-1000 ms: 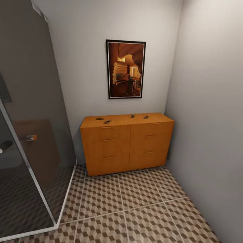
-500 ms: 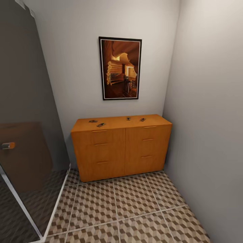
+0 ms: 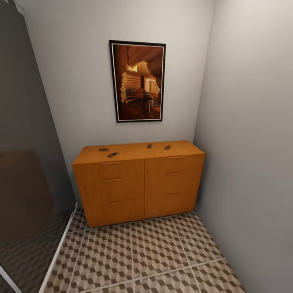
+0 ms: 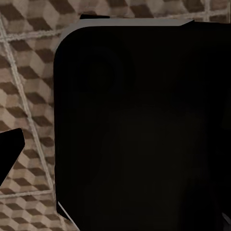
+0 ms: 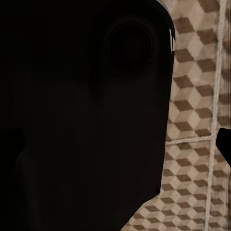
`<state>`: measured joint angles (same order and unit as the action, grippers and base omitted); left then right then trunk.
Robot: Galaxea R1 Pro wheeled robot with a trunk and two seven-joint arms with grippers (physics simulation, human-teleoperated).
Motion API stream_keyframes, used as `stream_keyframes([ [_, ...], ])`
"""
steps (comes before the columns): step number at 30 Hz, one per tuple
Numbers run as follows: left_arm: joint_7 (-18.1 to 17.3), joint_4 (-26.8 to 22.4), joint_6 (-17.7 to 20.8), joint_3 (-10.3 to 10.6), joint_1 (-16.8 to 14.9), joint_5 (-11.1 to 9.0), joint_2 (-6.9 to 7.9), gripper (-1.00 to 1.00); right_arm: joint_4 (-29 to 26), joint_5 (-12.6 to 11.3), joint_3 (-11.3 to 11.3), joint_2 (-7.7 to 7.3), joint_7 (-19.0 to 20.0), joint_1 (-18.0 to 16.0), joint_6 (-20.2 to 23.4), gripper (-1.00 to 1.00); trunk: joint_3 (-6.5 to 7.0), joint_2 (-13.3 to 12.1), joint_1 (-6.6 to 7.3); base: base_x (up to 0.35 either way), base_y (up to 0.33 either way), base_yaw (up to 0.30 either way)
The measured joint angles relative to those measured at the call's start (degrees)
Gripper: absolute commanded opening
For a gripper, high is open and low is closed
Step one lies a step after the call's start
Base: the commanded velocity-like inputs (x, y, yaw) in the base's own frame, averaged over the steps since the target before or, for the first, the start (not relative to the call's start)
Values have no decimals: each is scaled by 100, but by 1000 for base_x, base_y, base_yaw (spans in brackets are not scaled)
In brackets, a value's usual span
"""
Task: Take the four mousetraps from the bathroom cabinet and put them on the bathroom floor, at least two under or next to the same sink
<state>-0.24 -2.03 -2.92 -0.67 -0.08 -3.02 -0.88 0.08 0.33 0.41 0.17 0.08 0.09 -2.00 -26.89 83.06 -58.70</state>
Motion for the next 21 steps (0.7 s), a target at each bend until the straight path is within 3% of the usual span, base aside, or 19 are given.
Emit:
stream_keyframes([
  [14, 0, 0, -10, -5, 0, 0, 0, 100, 0, -1, 0, 0, 0, 0, 1, 100, 0, 0, 0, 245, -107, 0],
  [21, 6, 0, -23, -7, 0, 6, -1, 100, 0, -1, 0, 0, 0, 0, 1, 100, 0, 0, -2, 108, -17, 0],
])
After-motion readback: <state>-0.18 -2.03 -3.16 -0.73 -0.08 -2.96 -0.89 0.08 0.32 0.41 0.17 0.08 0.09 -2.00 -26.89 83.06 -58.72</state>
